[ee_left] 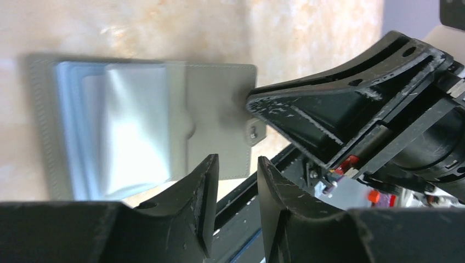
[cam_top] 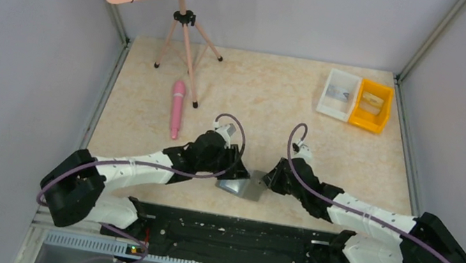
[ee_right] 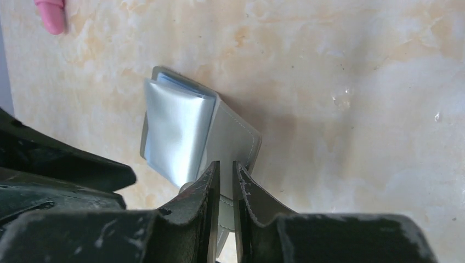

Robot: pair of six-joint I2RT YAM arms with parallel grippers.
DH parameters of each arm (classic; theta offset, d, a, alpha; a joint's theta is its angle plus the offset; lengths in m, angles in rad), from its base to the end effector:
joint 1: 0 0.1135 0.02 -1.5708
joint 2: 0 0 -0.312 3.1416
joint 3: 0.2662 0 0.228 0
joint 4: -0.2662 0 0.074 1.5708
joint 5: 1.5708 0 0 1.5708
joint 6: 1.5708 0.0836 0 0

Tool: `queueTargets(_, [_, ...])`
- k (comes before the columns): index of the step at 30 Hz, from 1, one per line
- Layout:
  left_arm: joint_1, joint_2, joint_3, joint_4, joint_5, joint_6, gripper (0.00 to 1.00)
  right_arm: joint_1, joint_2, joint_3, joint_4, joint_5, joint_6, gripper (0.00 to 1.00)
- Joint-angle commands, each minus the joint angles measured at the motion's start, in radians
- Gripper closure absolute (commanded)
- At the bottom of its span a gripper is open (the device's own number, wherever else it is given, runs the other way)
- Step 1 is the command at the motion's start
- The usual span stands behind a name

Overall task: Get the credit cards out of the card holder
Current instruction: Open the card holder at the center of the board.

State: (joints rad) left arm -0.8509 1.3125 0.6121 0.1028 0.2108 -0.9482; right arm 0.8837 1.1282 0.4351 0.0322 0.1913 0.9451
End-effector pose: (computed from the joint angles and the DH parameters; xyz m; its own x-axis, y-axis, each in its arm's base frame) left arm 0.1688 -0.2190 0.2316 -0.9063 -0.1714 -0.3864 0.1939 0.6438 -0.7402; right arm 0.1500 0.1578 0.2052 -0.7661 0.3209 -0.5569 -0.0732 0.8173 0.5715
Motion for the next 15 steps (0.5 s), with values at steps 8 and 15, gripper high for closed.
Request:
queueTargets(8, [0.037, -0.133, 0.043, -0.383, -0.308, 0.063, 0.56, -0.048, 0.035, -0.112, 0.135, -0.009, -0.033, 0.86])
queueTargets(15, [0.146, -0.101, 0.031, -0.363, -0.199, 0.098, 0.57, -0.055, 0.088, -0.143, 0.201, -0.011, -0.071, 0.86])
